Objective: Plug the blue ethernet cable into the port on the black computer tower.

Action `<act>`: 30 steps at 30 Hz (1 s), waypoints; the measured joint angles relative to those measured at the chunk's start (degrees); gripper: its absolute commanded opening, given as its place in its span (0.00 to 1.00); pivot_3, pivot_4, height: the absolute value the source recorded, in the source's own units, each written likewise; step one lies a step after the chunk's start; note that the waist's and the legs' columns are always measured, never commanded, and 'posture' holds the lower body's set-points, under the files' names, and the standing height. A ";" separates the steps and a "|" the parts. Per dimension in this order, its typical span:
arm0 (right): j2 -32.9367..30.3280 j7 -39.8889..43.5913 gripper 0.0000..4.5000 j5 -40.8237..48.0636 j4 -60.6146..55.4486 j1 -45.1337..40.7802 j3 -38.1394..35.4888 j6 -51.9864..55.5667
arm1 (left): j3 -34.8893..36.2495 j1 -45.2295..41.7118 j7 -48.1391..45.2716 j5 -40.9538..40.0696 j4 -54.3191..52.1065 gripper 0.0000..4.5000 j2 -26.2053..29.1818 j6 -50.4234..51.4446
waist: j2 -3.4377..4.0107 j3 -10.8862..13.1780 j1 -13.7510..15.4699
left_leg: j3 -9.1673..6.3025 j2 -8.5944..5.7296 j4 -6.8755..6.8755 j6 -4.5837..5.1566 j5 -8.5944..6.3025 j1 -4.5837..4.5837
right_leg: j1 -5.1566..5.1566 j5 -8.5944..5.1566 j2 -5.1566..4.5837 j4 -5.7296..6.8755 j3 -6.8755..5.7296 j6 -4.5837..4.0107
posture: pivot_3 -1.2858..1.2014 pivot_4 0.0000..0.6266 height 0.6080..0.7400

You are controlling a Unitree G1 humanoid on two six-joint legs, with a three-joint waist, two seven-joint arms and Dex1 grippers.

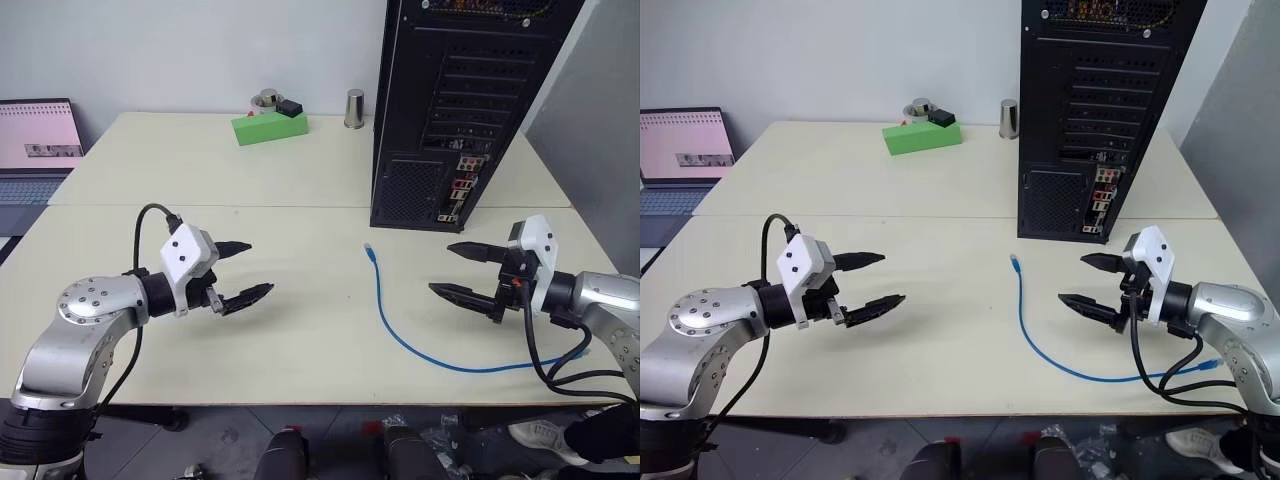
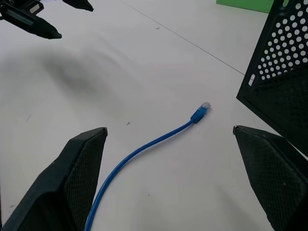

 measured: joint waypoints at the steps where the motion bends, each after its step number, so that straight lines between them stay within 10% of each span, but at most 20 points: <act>1: 0.12 -0.05 0.99 -0.04 0.13 -0.13 0.05 0.00 | 0.00 0.00 -0.05 -0.12 -0.05 1.00 -0.01 0.07 | 0.00 0.00 0.00 | 0.00 0.00 0.00 0.00 0.00 0.00 | 0.00 0.00 0.00 0.00 0.00 0.00 | 0.52 0.24 1.00; 15: 4.63 -1.47 0.99 -5.31 0.71 0.05 2.82 -2.23 | -0.31 1.15 -0.99 0.16 -0.89 1.00 0.03 0.66 | 0.00 0.00 0.09 | 0.00 0.00 0.00 0.00 0.00 0.00 | 0.00 0.00 0.00 0.01 -0.01 0.00 | 0.52 0.24 1.00; 30: 31.10 -22.20 0.99 -22.48 21.93 -11.36 17.52 -4.43 | -5.02 -0.82 -3.41 1.33 -1.72 1.00 -1.13 -3.06 | 0.00 0.00 -0.07 | -0.01 0.02 -0.01 -0.01 0.00 -0.01 | -0.08 0.01 0.05 0.05 0.01 -0.02 | 0.52 0.24 1.00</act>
